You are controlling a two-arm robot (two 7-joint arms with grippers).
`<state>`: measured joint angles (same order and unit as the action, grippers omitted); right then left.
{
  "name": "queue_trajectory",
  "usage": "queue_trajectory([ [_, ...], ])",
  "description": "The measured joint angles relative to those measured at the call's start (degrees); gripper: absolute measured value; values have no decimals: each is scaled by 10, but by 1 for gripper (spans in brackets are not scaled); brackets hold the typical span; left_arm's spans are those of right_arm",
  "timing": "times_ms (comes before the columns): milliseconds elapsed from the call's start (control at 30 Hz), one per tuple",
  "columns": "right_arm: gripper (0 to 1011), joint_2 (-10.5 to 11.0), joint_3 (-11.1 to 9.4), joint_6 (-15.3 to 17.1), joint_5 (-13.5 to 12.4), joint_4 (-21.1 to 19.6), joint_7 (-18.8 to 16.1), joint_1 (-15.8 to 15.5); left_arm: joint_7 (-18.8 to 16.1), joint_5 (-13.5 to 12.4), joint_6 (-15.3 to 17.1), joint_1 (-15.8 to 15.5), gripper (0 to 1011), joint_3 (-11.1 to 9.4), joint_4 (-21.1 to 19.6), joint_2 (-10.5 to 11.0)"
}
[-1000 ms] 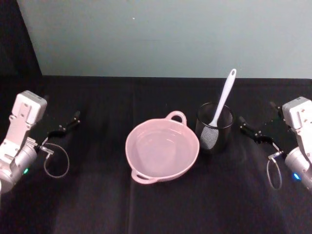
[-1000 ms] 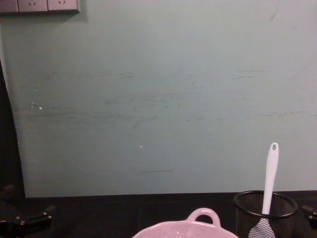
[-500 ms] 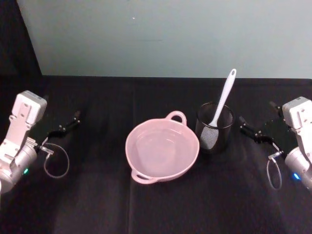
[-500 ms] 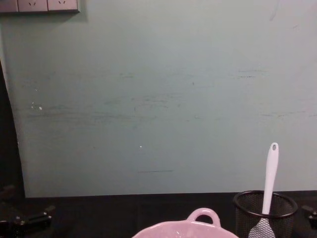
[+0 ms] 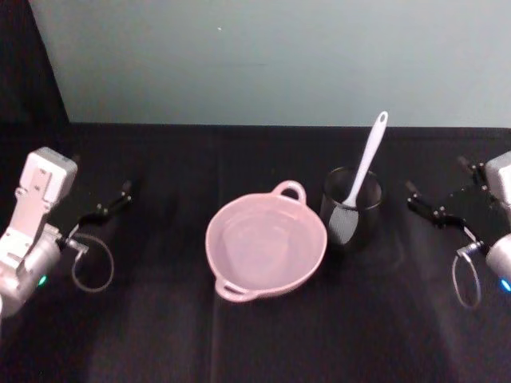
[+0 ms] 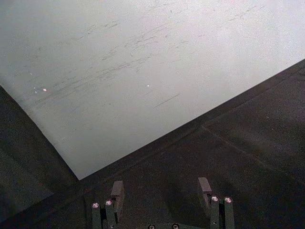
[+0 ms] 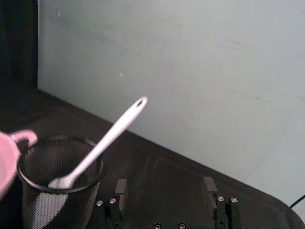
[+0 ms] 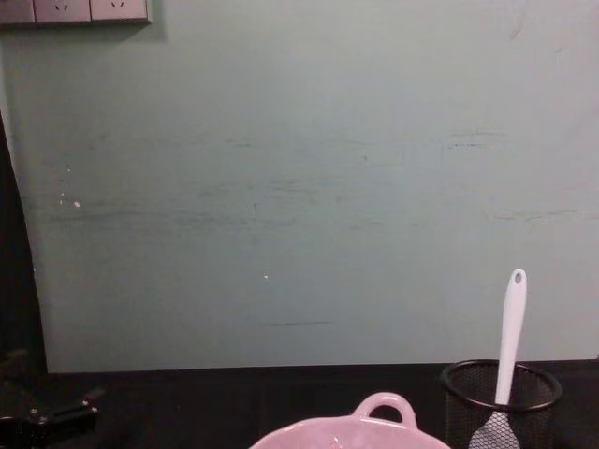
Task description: Use the one hand to pick up the spoon and stir the clear water in the bowl.
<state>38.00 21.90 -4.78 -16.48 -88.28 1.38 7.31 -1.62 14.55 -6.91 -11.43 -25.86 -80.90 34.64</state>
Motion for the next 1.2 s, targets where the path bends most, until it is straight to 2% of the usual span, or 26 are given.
queue_trajectory([
  [67,1002,7,-13,2,-14,-18,-7,-11,0,0,0,0,1011,0,0,0],
  [167,1003,18,-41,13,-57,-50,-30,-32,0,0,0,0,1011,0,0,0],
  [200,1002,21,-54,23,-86,-62,-46,-39,0,0,0,0,1011,0,0,0],
  [300,1002,21,-71,35,-126,-72,-74,-44,0,0,0,0,1011,0,0,0],
  [333,1002,19,-80,45,-154,-75,-93,-44,0,0,0,0,1011,0,0,0],
  [400,1003,15,-88,57,-181,-74,-113,-41,0,0,0,0,1011,0,0,0],
  [433,1003,9,-94,73,-208,-69,-132,-35,0,0,0,0,1011,0,0,0],
  [500,1003,1,-98,91,-237,-60,-152,-26,0,0,0,0,1011,0,0,0],
  [533,1003,-9,-102,110,-264,-48,-172,-15,0,0,0,0,1011,0,0,0],
  [567,1002,-15,-103,120,-277,-40,-181,-8,0,0,0,0,1011,0,0,0],
  [633,1002,-24,-104,136,-300,-27,-196,3,0,0,0,0,1011,0,0,0],
  [667,1003,-33,-104,153,-321,-10,-208,18,0,0,0,0,1011,0,0,0],
  [800,1003,-57,-92,191,-370,46,-232,67,0,0,0,0,1011,0,0,0],
  [833,1002,-57,-92,191,-370,46,-232,67,0,0,0,0,1011,0,0,0],
  [933,1002,-73,-78,217,-394,84,-243,101,0,0,0,0,1011,0,0,0],
  [1033,1003,-85,-64,231,-404,116,-250,127,0,0,0,0,1011,0,0,0],
  [1200,1002,-98,-44,236,-407,155,-262,159,0,0,0,0,1011,0,0,0],
])
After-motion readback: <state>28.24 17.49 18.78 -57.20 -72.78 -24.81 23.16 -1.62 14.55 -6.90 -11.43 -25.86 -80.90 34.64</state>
